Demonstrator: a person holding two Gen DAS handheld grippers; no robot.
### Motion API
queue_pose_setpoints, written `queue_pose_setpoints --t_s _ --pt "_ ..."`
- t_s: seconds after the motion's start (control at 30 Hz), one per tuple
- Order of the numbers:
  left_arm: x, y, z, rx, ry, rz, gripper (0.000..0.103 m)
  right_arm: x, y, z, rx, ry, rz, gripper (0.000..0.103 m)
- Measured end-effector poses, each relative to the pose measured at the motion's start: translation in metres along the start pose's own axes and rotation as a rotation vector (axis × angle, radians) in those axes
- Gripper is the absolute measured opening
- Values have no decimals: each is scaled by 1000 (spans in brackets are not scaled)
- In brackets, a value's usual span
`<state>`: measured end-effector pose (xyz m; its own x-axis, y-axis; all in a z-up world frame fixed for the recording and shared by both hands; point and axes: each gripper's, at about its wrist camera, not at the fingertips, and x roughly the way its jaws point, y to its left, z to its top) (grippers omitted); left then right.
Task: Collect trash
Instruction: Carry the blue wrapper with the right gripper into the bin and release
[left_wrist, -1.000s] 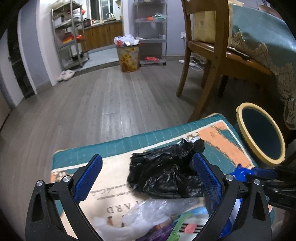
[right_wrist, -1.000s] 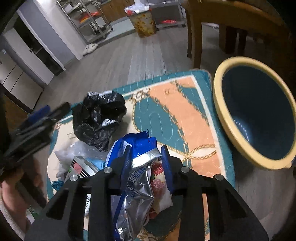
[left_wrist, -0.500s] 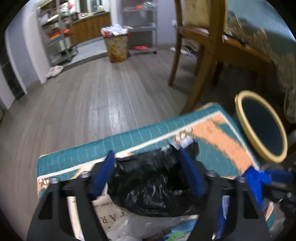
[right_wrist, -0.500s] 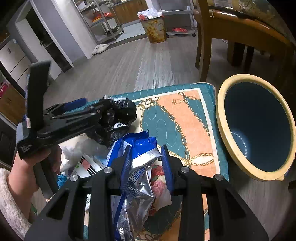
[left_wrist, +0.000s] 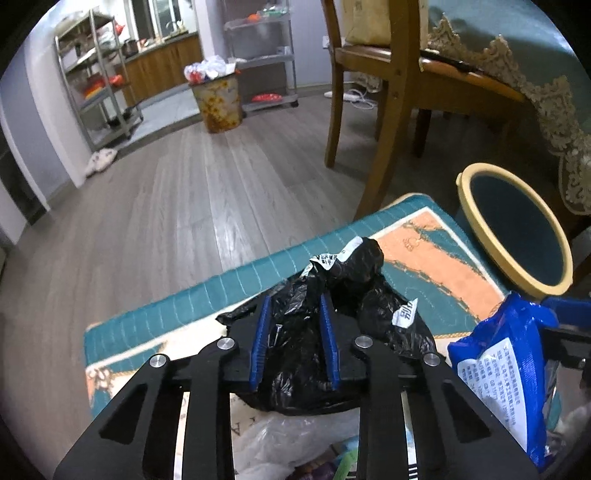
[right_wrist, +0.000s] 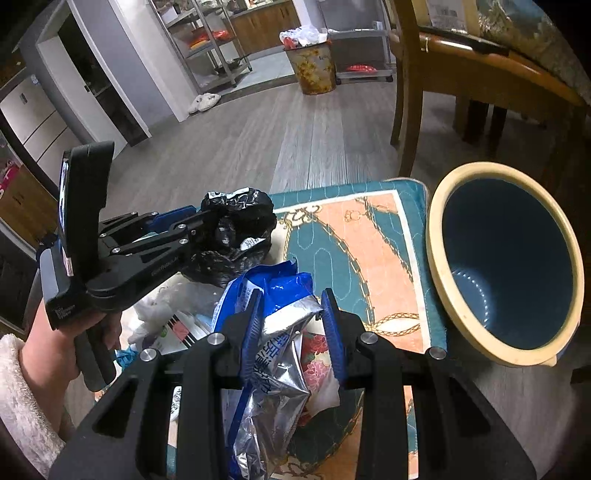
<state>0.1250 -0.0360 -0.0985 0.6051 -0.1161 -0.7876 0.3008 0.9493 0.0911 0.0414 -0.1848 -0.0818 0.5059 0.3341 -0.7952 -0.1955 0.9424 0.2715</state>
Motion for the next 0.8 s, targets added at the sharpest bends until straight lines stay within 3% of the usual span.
queue_pose_setpoints --t_s 0.43,0.57,0.8 --pt "-75 6 16 -74 -165 33 28 -65 -5 11 -9 -141 -24 32" --pt "-96 -9 25 -95 -213 6 28 -101 -27 19 32 -246 -68 32" --pt "-97 -56 42 -54 -239 -68 28 -148 -89 42 126 -382 -168 32"
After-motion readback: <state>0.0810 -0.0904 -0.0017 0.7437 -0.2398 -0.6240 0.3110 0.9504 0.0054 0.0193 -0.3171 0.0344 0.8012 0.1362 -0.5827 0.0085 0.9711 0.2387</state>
